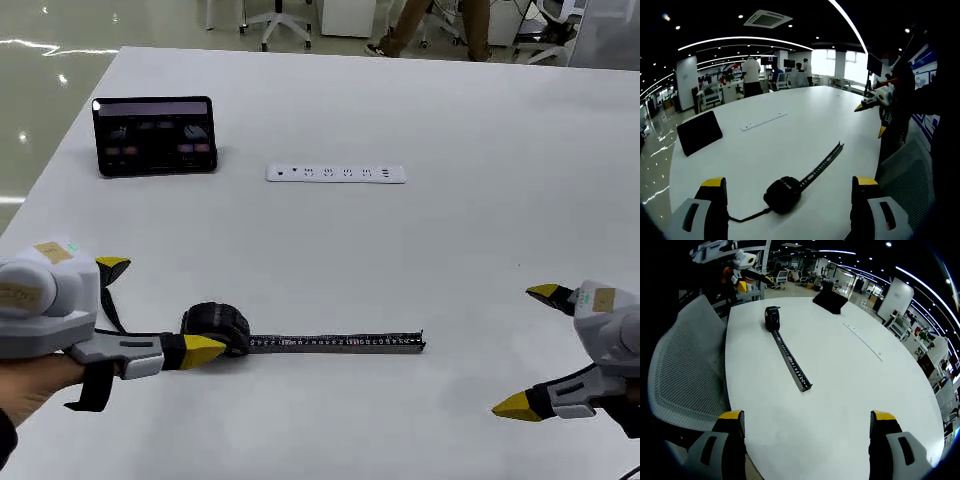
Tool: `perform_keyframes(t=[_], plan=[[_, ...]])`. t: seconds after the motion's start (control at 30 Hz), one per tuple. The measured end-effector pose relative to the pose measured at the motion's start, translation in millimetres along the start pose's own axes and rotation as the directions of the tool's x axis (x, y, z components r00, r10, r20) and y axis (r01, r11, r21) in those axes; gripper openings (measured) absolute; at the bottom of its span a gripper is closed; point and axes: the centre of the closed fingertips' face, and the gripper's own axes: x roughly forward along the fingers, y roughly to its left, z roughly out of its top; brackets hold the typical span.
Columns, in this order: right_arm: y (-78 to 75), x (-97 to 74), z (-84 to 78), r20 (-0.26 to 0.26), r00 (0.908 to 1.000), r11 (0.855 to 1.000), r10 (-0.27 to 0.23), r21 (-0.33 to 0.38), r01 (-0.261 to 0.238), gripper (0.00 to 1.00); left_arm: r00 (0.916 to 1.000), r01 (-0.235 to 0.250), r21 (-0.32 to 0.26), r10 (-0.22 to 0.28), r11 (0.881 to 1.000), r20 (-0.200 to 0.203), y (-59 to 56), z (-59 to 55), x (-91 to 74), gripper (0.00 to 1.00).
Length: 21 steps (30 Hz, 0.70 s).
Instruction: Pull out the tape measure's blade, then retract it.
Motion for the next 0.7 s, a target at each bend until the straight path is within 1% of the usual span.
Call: perform_keyframes(t=[0.1, 0.13, 0.17, 0.2, 0.27, 0.3, 0.33, 0.37, 0.4, 0.43, 0.47, 0.5, 0.57, 0.6, 0.63, 0.67, 0.7], plan=[[-3.6, 3.6, 5.3, -0.006, 1.0000, 1.000, 0.007, -0.024, -0.008, 1.00, 0.9998, -0.008, -0.017, 0.007, 1.000, -0.019, -6.2, -9.5, 12.0, 1.00], [-5.5, 5.0, 7.6, -0.005, 0.9999, 0.999, 0.010, -0.033, -0.011, 1.00, 0.9993, -0.018, -0.038, 0.017, 0.999, -0.034, -7.3, -15.0, 16.8, 1.00], [-6.9, 6.0, 9.1, -0.005, 0.9999, 0.999, 0.012, -0.037, -0.012, 1.00, 0.9987, -0.030, -0.063, 0.028, 0.998, -0.043, -6.9, -18.5, 20.1, 1.00], [-9.0, 7.7, 10.9, -0.006, 0.9999, 0.999, 0.013, -0.041, -0.014, 1.00, 0.9981, -0.050, -0.103, 0.046, 0.993, -0.041, -5.7, -21.8, 24.7, 1.00], [-10.9, 9.9, 13.6, -0.006, 0.9998, 0.999, 0.017, -0.048, -0.017, 1.00, 0.9947, -0.102, -0.121, 0.100, 0.987, -0.026, 2.0, -23.7, 30.2, 1.00], [-11.7, 12.0, 15.2, -0.006, 0.9998, 0.998, 0.021, -0.053, -0.021, 1.00, 0.9890, -0.148, -0.137, 0.146, 0.979, -0.024, 8.9, -27.0, 33.4, 1.00], [-12.3, 13.7, 16.2, -0.008, 0.9997, 0.998, 0.023, -0.057, -0.023, 1.00, 0.9835, -0.181, -0.155, 0.180, 0.971, -0.022, 13.4, -29.6, 35.4, 1.00], [-12.4, 16.3, 18.2, -0.007, 0.9996, 0.998, 0.027, -0.060, -0.027, 1.00, 0.9765, -0.215, -0.178, 0.214, 0.960, -0.021, 17.9, -34.2, 38.7, 1.00], [-12.2, 18.1, 19.2, -0.007, 0.9995, 0.998, 0.030, -0.061, -0.030, 1.00, 0.9736, -0.227, -0.209, 0.226, 0.951, -0.030, 18.3, -39.0, 40.8, 1.00], [-12.1, 20.4, 20.0, -0.008, 0.9994, 0.997, 0.034, -0.064, -0.034, 1.00, 0.9682, -0.249, -0.260, 0.246, 0.933, -0.046, 20.0, -45.0, 42.8, 1.00], [-12.0, 23.9, 21.1, -0.010, 0.9992, 0.997, 0.040, -0.068, -0.040, 1.00, 0.9626, -0.270, -0.308, 0.264, 0.912, -0.062, 20.4, -51.7, 45.0, 1.00], [-14.0, 28.1, 19.5, -0.011, 0.9989, 0.996, 0.047, -0.072, -0.047, 1.00, 0.9585, -0.283, -0.311, 0.280, 0.907, -0.054, 21.1, -53.1, 46.3, 1.00], [-16.5, 34.7, 18.7, -0.020, 0.9981, 0.995, 0.058, -0.085, -0.060, 1.00, 0.9479, -0.315, -0.307, 0.315, 0.898, -0.051, 23.1, -57.8, 48.0, 1.00], [-17.0, 36.6, 19.7, -0.021, 0.9979, 0.994, 0.062, -0.091, -0.063, 0.99, 0.9404, -0.335, -0.298, 0.337, 0.894, -0.049, 25.2, -59.3, 47.5, 1.00], [-17.3, 39.1, 22.1, -0.022, 0.9974, 0.993, 0.069, -0.096, -0.071, 0.99, 0.9319, -0.355, -0.282, 0.362, 0.891, -0.030, 27.2, -58.7, 46.9, 1.00], [-17.5, 40.9, 23.5, -0.023, 0.9970, 0.992, 0.074, -0.099, -0.076, 0.99, 0.9313, -0.354, -0.281, 0.364, 0.892, -0.019, 26.2, -58.1, 47.2, 1.00], [-17.9, 43.4, 25.3, -0.025, 0.9965, 0.991, 0.080, -0.106, -0.082, 0.98, 0.9303, -0.345, -0.305, 0.367, 0.888, 0.015, 25.8, -53.1, 48.0, 1.00]])
